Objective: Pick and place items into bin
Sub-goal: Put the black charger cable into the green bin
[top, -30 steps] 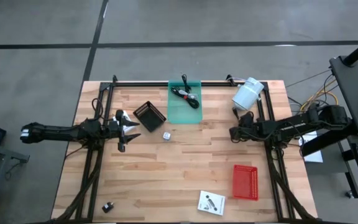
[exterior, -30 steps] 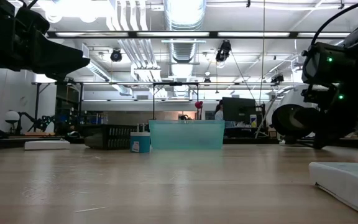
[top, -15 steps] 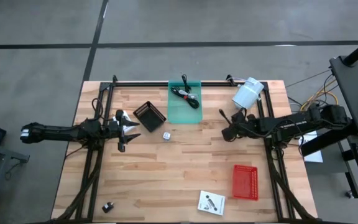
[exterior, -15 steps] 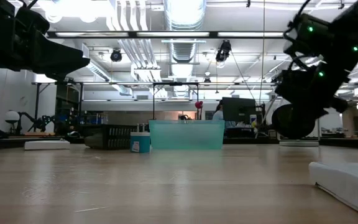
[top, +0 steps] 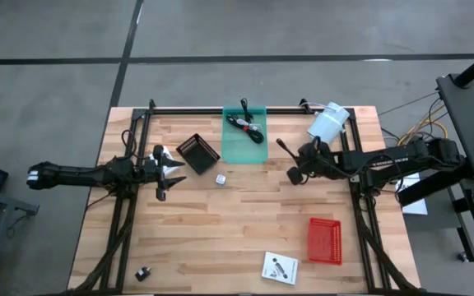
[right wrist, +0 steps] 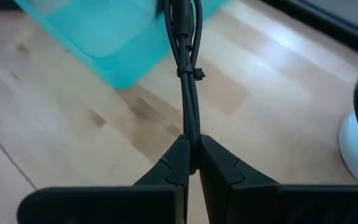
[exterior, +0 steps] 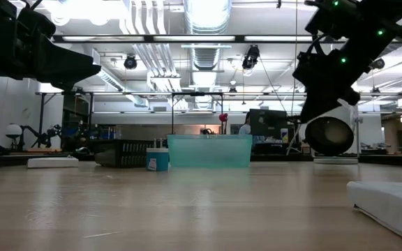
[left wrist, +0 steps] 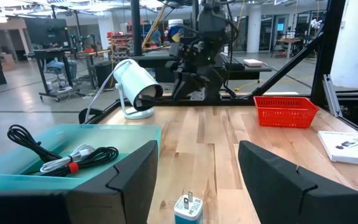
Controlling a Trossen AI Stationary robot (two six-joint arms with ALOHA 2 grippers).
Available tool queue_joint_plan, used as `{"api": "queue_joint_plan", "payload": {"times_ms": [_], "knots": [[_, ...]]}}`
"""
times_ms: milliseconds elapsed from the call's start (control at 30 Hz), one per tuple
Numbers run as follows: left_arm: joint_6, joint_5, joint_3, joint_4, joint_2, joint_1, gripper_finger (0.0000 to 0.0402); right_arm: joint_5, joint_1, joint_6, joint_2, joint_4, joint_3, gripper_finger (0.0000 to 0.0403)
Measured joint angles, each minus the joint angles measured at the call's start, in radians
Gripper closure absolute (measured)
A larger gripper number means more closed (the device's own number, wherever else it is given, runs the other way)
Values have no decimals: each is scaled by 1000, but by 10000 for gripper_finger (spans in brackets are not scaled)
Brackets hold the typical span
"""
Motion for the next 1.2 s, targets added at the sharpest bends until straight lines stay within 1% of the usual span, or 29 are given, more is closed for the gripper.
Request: {"api": "queue_joint_plan", "payload": {"times_ms": [433, 633, 833, 967, 1200], "knots": [[0, 0, 0, 0, 0, 0, 194, 0, -1, -257, 0, 126, 1, 390], [0, 0, 0, 0, 0, 0, 194, -8, -1, -434, 0, 275, 1, 390], [0, 0, 0, 0, 0, 0, 194, -71, -16, -540, 0, 451, 1, 390], [0, 0, 0, 0, 0, 0, 194, -130, -50, -568, 0, 524, 1, 390], [0, 0, 0, 0, 0, 0, 194, -247, -131, -571, 0, 608, 0, 390]]}}
